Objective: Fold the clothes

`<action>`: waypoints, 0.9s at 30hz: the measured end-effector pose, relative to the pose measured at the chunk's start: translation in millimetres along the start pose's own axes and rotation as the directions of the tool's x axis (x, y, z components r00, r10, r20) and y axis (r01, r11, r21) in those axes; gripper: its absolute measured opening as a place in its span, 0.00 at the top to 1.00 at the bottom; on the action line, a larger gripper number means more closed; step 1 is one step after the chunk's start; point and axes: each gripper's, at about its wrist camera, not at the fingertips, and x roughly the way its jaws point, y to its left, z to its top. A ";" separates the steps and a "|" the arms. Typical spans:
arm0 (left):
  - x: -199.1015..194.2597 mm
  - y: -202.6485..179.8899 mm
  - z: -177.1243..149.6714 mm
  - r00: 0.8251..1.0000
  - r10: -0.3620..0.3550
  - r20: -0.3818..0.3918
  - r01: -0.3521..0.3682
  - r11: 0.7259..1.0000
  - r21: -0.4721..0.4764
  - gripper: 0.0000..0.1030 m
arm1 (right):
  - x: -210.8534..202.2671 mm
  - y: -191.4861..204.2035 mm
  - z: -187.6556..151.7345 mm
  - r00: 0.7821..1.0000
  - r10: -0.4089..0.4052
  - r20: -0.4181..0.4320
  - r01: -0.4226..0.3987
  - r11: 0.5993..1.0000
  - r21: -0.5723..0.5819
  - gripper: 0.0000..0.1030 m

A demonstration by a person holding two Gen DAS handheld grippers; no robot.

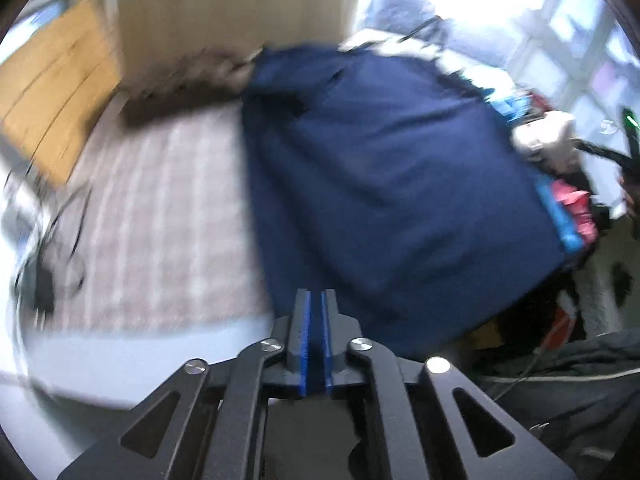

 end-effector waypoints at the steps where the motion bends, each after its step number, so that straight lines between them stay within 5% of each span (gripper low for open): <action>1: 3.9 -14.9 11.1 1.000 -0.022 0.019 0.021 0.999 0.026 0.89 | -7.9 -4.2 13.5 1.000 0.007 0.027 -0.007 1.000 -0.005 0.59; 5: 37.5 -75.3 48.7 0.994 -0.107 0.035 0.104 0.991 0.089 0.87 | 8.6 -8.6 80.8 0.996 -0.004 0.089 0.011 0.997 -0.075 0.58; 10: 71.1 -108.0 62.8 0.992 -0.122 0.030 0.121 0.992 0.031 0.86 | 46.9 22.5 139.7 0.988 0.135 0.077 -0.117 0.972 -0.205 0.58; 14: 80.4 -78.6 32.8 0.999 0.035 0.003 -0.034 0.987 -0.155 0.85 | 75.8 96.2 171.0 0.965 0.260 0.036 -0.228 0.896 -0.380 0.58; 18: 80.6 -40.2 -20.1 0.984 0.164 -0.064 -0.176 0.925 -0.337 0.87 | 126.5 192.2 198.7 0.932 0.355 -0.068 -0.343 0.808 -0.480 0.58; 22: 74.1 -9.4 -67.8 0.962 0.245 -0.119 -0.273 0.861 -0.428 0.87 | 192.7 264.1 212.0 0.936 0.330 -0.123 -0.351 0.842 -0.409 0.58; 27: 70.3 12.0 -83.4 0.973 0.214 -0.087 -0.231 0.892 -0.388 0.86 | 276.9 349.4 226.8 0.940 0.287 -0.186 -0.332 0.896 -0.294 0.58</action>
